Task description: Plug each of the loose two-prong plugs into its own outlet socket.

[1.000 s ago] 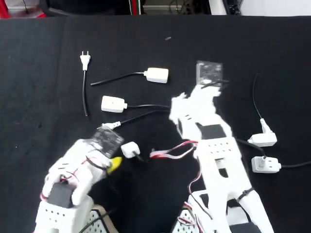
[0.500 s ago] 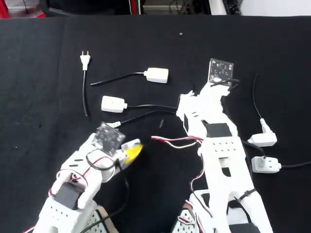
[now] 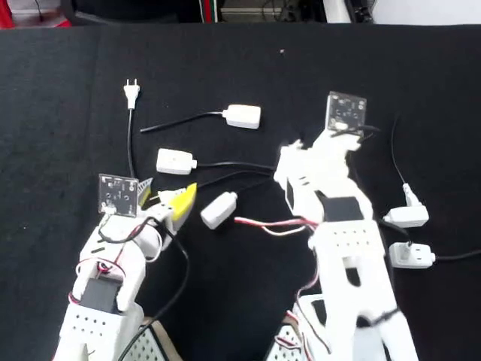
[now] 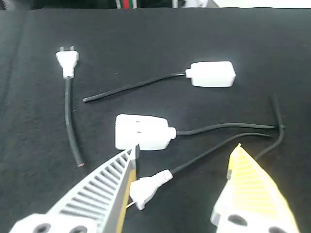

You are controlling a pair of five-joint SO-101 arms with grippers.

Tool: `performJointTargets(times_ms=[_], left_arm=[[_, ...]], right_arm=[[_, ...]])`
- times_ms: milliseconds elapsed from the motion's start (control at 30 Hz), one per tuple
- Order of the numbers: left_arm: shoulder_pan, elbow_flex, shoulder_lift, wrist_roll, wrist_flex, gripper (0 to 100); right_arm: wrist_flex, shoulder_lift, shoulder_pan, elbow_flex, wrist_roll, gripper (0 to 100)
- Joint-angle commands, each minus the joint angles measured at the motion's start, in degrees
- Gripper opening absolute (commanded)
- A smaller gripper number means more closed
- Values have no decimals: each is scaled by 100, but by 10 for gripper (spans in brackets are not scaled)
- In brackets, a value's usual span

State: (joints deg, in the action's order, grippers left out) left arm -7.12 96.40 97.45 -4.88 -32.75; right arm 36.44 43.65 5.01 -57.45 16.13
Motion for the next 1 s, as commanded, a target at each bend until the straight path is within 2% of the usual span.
performJointTargets(times_ms=[0, 100, 200, 300, 367, 467, 733, 967], left_arm=[[13, -295, -9, 141, -431, 300], [-312, -884, -9, 536, -1433, 300], [-927, -1420, -44, 844, -1952, 301], [-1446, -1411, -211, 1196, -1547, 301], [-1552, -1279, -747, 1301, -1108, 301], [-1596, -1692, -2233, 1574, -862, 301], [-2079, -4681, -6822, 1758, -1257, 301], [-2009, -6202, -9284, 1785, -1248, 296]], right_arm=[[0, 769, -62, 163, 220, 11], [114, 1358, -176, 75, 246, 11], [176, 1789, -695, 13, 255, 11], [343, 1965, -1248, 48, 246, 11], [598, 1956, -1415, 154, 237, 11], [835, 1956, -1451, 277, 255, 11], [879, 1956, -1477, 286, 229, 11], [1046, 1956, -1618, 303, 229, 11]])
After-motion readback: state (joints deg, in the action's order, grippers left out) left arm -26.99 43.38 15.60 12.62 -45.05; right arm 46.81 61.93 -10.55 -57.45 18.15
